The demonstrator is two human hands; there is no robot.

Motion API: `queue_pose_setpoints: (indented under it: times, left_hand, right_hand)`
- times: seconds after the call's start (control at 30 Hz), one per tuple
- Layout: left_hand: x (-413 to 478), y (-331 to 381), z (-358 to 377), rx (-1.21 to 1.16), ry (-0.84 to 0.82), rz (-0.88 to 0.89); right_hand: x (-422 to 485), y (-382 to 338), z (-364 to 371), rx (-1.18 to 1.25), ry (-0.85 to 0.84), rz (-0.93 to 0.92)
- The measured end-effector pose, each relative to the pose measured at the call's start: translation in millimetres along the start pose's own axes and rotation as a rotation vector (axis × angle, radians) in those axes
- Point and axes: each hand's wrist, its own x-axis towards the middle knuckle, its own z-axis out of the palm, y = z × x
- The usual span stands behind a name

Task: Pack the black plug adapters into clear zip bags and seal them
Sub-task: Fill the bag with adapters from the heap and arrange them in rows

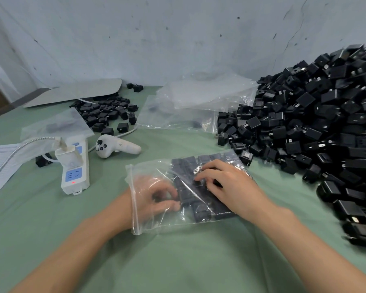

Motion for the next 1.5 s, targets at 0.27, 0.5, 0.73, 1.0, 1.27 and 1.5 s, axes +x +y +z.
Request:
queue_pose_setpoints:
  times: [0.27,0.5,0.73,1.0,1.27,1.5]
  left_hand:
    - [-27.8,-16.6,-22.6,0.078,0.063,-0.305]
    - [-64.2,-7.3,-47.4,0.019,0.442,-0.680]
    - [-21.3,90.3,-22.8,-0.322,0.442,-0.439]
    - [-11.8,110.4,6.0,-0.167,0.263,-0.275]
    - [-27.7,81.5,-17.4,-0.077,0.348,-0.312]
    - [-64.9,36.3,-40.9,-0.026,0.360,-0.472]
  right_hand:
    - [0.6,-7.5,-5.6,0.037,0.202,0.018]
    - [1.1,-28.1,-25.9,1.004,0.339,0.485]
    - [-17.4,-69.2,-27.6,1.775,0.263,0.546]
    - [-34.5,-91.5,-18.8,1.509,0.142,0.422]
    - [-29.0,-70.6,-23.6,1.093,0.183,0.385]
    - [-24.0,-26.1,-14.7,0.091,0.102,0.157]
